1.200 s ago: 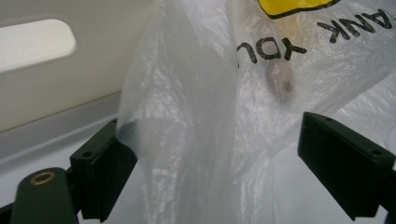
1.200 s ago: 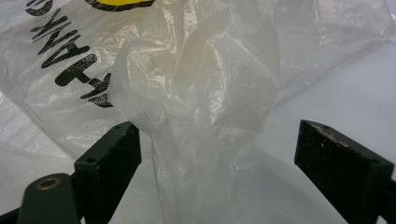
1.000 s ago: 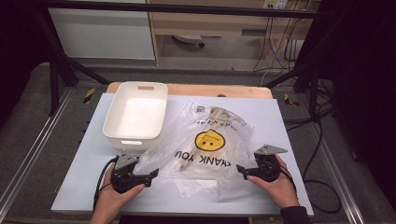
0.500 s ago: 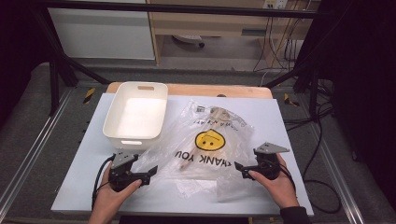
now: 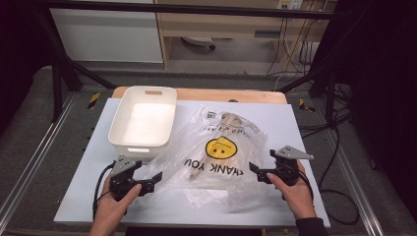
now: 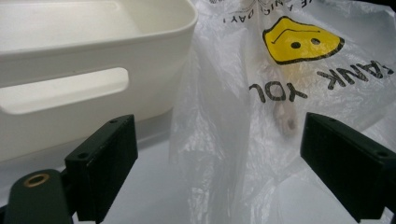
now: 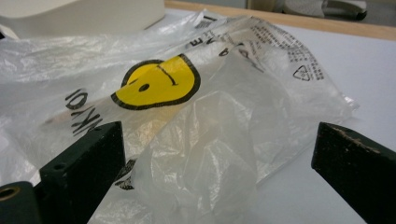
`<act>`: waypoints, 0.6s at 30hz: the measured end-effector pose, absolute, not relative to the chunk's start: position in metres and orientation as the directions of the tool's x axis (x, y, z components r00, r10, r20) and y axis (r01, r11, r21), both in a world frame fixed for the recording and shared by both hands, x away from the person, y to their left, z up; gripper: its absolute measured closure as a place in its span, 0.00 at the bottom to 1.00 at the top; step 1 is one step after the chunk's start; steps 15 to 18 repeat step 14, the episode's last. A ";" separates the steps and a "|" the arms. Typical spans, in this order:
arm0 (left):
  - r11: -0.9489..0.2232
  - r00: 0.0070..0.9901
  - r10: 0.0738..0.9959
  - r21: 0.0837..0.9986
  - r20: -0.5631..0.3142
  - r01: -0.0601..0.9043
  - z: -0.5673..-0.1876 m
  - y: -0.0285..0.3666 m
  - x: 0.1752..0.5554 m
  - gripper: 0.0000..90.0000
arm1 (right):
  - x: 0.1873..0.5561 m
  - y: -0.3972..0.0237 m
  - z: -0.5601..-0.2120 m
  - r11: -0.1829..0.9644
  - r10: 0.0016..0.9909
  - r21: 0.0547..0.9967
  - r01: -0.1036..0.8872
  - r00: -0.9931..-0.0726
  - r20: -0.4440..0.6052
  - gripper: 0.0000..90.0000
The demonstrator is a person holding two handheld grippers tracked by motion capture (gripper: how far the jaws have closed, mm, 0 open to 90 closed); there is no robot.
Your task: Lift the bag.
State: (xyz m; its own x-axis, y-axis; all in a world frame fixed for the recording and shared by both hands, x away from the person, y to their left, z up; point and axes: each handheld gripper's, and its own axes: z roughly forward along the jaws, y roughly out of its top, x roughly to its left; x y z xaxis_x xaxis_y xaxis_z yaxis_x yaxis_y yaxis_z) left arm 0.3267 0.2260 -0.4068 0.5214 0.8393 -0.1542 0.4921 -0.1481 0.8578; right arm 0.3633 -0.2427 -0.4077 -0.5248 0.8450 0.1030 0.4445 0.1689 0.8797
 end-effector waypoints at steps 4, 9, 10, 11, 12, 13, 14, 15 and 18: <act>-0.109 0.496 0.853 0.875 -0.161 0.472 -0.401 0.241 0.325 0.12 | 0.362 -0.249 -0.405 0.134 0.856 0.900 0.415 -0.505 0.105 0.04; -0.042 0.449 0.876 0.899 -0.177 0.436 -0.396 0.271 0.323 0.11 | 0.359 -0.263 -0.404 0.112 0.879 0.905 0.410 -0.466 0.102 0.04; -0.032 0.440 0.879 0.900 -0.181 0.434 -0.396 0.278 0.323 0.11 | 0.358 -0.266 -0.404 0.108 0.884 0.904 0.413 -0.457 0.103 0.04; -0.023 0.429 0.885 0.903 -0.182 0.429 -0.397 0.284 0.323 0.11 | 0.357 -0.270 -0.405 0.103 0.887 0.901 0.422 -0.448 0.109 0.04; -0.012 0.415 0.891 0.903 -0.185 0.430 -0.397 0.290 0.323 0.11 | 0.357 -0.274 -0.407 0.097 0.892 0.895 0.434 -0.437 0.115 0.04; -0.004 0.402 0.896 0.902 -0.189 0.432 -0.398 0.296 0.323 0.11 | 0.356 -0.278 -0.409 0.093 0.899 0.889 0.448 -0.423 0.118 0.05; 0.000 0.391 0.901 0.902 -0.188 0.432 -0.400 0.302 0.323 0.11 | 0.355 -0.282 -0.411 0.090 0.905 0.883 0.461 -0.408 0.121 0.05; 0.000 0.391 0.901 0.902 -0.188 0.432 -0.400 0.302 0.323 0.11 | 0.355 -0.282 -0.411 0.090 0.905 0.883 0.461 -0.408 0.121 0.05; 0.000 0.391 0.901 0.902 -0.188 0.432 -0.400 0.302 0.323 0.11 | 0.355 -0.282 -0.411 0.090 0.905 0.883 0.461 -0.408 0.121 0.05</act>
